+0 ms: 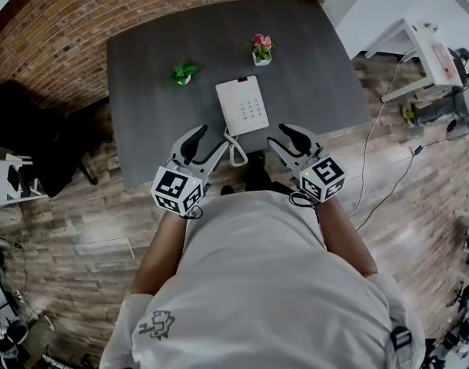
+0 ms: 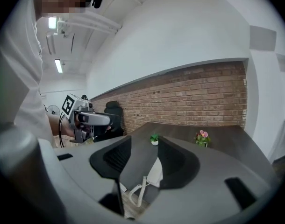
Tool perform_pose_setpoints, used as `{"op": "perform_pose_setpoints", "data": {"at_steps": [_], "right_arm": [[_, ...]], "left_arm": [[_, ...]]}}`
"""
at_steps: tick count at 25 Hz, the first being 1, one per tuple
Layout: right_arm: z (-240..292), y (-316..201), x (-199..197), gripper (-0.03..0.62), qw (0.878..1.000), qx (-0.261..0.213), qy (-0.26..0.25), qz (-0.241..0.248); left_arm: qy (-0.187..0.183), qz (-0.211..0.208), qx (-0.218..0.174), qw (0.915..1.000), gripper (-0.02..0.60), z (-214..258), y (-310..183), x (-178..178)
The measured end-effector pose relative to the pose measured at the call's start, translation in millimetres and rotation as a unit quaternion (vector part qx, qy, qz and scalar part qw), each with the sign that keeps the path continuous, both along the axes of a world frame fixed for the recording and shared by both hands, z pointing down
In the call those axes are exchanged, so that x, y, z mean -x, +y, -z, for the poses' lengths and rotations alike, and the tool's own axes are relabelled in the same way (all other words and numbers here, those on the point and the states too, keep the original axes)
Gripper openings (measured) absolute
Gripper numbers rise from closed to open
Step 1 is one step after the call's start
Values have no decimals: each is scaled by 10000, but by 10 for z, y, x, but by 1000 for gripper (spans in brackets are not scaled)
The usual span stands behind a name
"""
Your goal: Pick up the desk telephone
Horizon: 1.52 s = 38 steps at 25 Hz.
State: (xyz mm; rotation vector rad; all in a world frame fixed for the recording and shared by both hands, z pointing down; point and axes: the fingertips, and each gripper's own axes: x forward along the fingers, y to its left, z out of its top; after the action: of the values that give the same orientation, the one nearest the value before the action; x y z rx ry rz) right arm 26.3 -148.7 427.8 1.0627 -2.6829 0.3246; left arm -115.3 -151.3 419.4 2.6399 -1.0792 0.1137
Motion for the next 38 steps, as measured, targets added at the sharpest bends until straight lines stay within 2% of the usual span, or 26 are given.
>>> {"op": "perform_pose_setpoints", "data": {"at_steps": [6,10,14,19,27,32,38], "right_arm": [[-224,-392,-62,186,9984,409,13,384],[-451,-642,-107,186,9952,731,117,640],[-739,-809,-134,186,9890,1102,231,962],[-1127,-994,-237,186,9797,1605,296,1161],[-1576,-1286,-330,184,9666,2106,360,1417],[-1777,-1440,-352,163,9636,2207,318,1475],[-2145,-1536,-410,147,9526,2681,228,1421]], "left_arm": [[-32,135,292,9995,262,-156,-312,-106],[-167,222,774,9966,262,-439,-523,-182],[-147,344,1204,9920,262,-702,-689,-236],[-202,445,1694,9843,262,-1012,-843,-289],[-278,550,2421,9683,262,-1516,-1008,-339],[-517,585,2607,9623,262,-1749,-1123,-359],[-543,525,3031,9500,262,-2170,-1189,-375]]}}
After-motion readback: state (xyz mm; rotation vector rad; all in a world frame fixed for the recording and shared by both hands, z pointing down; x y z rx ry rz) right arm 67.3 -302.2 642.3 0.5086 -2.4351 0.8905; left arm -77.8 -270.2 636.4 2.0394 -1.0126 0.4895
